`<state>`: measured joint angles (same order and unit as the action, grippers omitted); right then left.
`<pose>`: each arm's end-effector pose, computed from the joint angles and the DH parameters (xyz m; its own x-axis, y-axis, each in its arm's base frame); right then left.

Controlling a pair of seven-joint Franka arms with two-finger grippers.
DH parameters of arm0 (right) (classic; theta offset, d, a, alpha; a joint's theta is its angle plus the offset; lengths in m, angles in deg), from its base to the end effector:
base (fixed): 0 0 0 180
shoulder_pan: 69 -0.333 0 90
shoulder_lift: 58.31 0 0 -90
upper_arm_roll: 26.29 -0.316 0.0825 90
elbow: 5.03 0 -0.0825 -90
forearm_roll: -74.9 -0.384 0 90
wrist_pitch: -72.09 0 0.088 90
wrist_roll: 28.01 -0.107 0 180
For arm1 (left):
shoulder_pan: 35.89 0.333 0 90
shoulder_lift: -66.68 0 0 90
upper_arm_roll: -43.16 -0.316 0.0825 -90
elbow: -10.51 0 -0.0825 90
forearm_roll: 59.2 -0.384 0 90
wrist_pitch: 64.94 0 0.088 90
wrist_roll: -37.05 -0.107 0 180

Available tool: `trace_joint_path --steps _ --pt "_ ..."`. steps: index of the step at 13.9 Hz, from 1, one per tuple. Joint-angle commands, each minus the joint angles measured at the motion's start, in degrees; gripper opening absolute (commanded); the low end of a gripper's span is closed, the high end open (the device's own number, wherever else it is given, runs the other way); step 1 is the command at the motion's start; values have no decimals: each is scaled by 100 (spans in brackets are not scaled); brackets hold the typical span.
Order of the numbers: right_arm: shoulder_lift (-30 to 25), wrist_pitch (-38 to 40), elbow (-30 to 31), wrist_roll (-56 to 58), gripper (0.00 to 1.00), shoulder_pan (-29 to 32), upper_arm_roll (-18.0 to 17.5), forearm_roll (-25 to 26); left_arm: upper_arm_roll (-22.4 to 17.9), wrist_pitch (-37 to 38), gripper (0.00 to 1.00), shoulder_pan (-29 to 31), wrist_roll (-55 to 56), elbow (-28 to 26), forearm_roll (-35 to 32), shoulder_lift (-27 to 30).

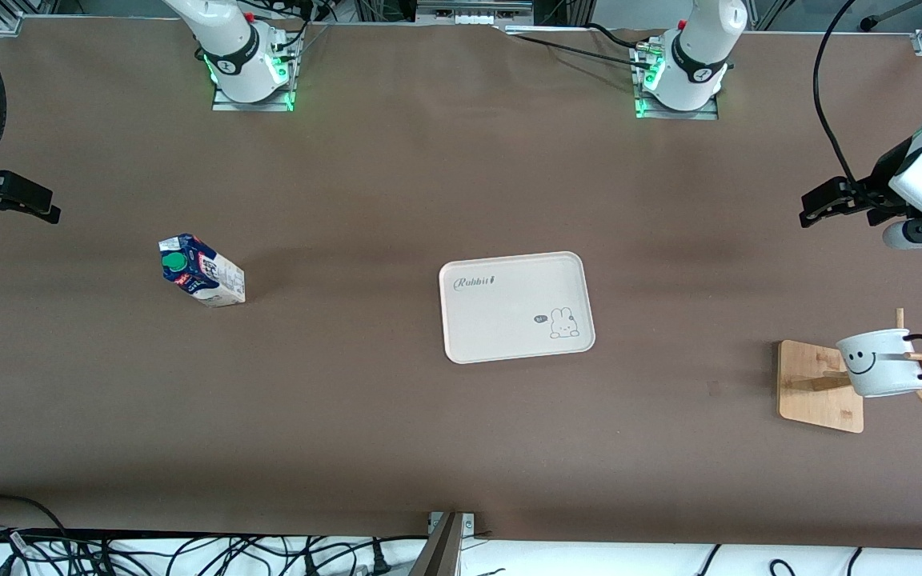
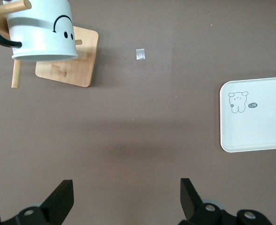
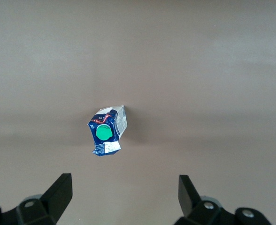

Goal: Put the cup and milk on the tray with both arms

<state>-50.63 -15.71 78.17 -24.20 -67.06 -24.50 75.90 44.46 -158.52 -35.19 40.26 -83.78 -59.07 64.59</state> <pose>0.5900 -0.0391 0.6002 0.9985 0.0009 -0.0550 0.0019 -0.9998 0.0180 0.5674 -0.0060 0.5739 0.9978 0.0457 -0.0489 0.0457 -0.9990 0.0003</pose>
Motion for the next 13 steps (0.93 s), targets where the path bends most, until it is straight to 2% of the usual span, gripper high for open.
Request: trace_joint_path --steps 1,8,13 --pt "49 141 -146 68 100 35 -56 -4 -24 33 100 -35 4 139 14 -64" --pt "67 176 -138 15 100 43 -47 -109 -15 33 100 -35 4 139 14 -64" --pt "277 203 -94 120 100 -70 -73 -100 -15 24 100 -35 4 139 14 -64"
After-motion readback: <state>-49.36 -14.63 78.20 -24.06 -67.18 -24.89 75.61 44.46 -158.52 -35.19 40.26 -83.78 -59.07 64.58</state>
